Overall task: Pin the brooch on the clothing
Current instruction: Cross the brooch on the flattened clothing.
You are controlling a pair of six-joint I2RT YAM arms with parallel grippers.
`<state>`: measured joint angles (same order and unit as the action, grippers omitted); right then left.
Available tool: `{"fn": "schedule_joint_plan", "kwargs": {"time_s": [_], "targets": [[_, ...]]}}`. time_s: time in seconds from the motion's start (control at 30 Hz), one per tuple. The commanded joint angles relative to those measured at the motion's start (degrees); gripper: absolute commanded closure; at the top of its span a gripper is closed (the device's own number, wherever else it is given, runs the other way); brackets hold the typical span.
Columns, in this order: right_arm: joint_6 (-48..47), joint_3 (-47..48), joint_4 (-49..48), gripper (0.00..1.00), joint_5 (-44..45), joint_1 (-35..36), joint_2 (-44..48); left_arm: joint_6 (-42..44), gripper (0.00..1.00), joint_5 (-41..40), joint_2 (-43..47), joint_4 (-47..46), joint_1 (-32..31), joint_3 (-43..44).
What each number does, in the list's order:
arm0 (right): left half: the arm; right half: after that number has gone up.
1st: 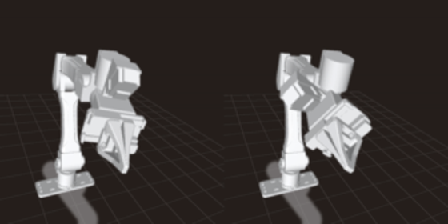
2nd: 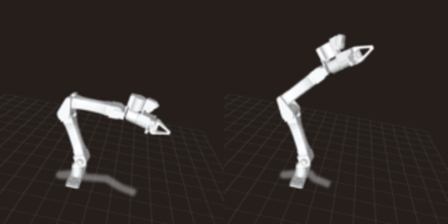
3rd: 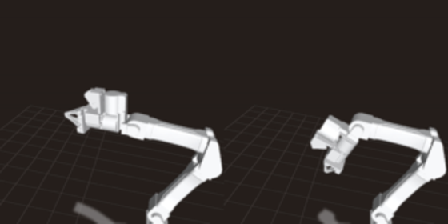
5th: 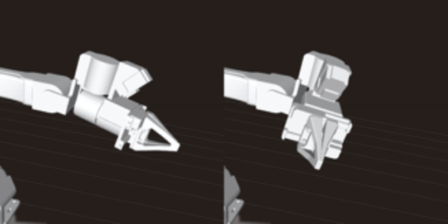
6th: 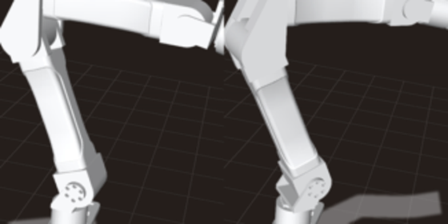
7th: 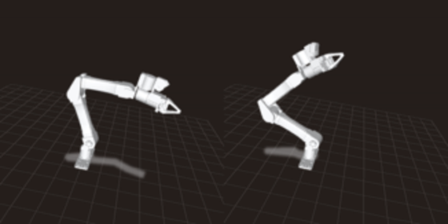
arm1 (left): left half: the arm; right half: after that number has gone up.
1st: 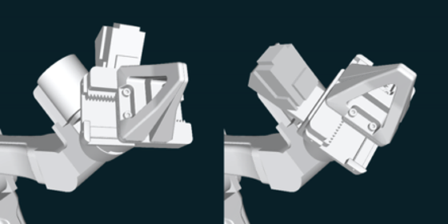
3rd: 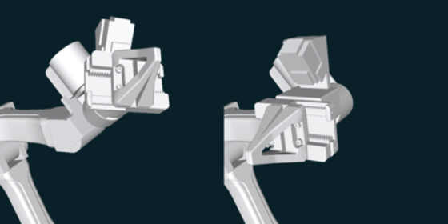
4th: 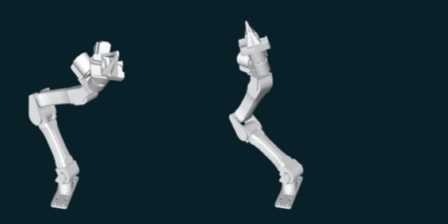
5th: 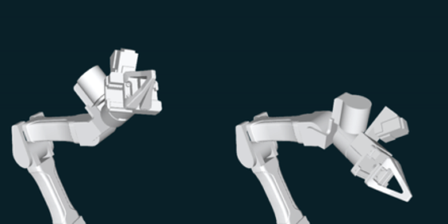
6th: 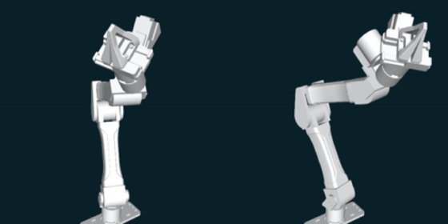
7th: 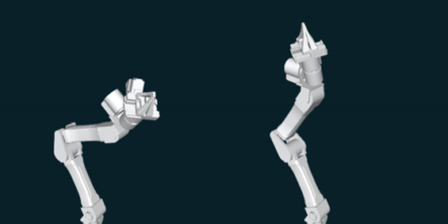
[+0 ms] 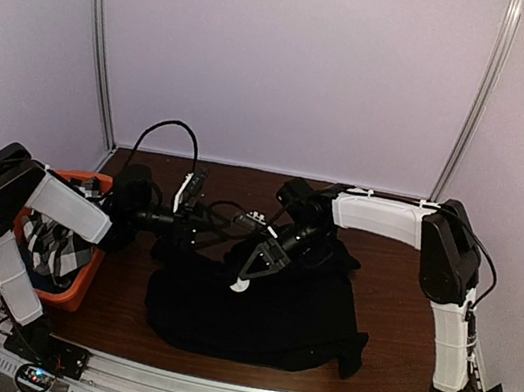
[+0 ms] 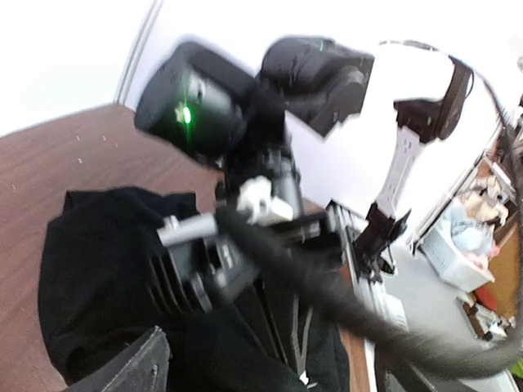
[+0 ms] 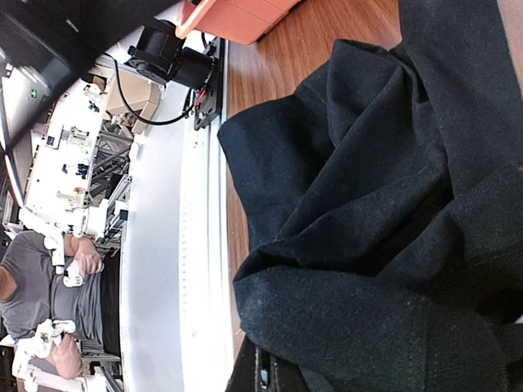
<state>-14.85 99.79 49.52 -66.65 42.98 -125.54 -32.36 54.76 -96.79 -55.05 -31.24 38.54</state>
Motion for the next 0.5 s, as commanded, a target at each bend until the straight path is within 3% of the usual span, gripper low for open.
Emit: {"fn": "schedule_joint_plan", "kwargs": {"time_s": [0.0, 0.07, 0.3, 0.47], "targets": [[-1.0, 0.4, 0.5, 1.00, -1.1, -0.4, 4.0, 12.9, 0.15, -0.1, -1.0, 13.5, -5.1, 1.0], [-1.0, 0.4, 0.2, 1.00, -1.6, -0.5, 4.5, 15.4, 0.18, -0.3, -1.0, 16.8, -6.3, 1.7], [-2.3, 0.4, 1.2, 1.00, -2.2, -0.6, 4.7, 13.9, 0.32, 2.2, -2.1, 13.9, -6.4, 1.1], [-3.0, 0.2, 1.4, 1.00, -3.1, -0.7, 5.2, 13.0, 0.33, 2.4, -3.0, 12.3, -6.4, 0.7]]}}
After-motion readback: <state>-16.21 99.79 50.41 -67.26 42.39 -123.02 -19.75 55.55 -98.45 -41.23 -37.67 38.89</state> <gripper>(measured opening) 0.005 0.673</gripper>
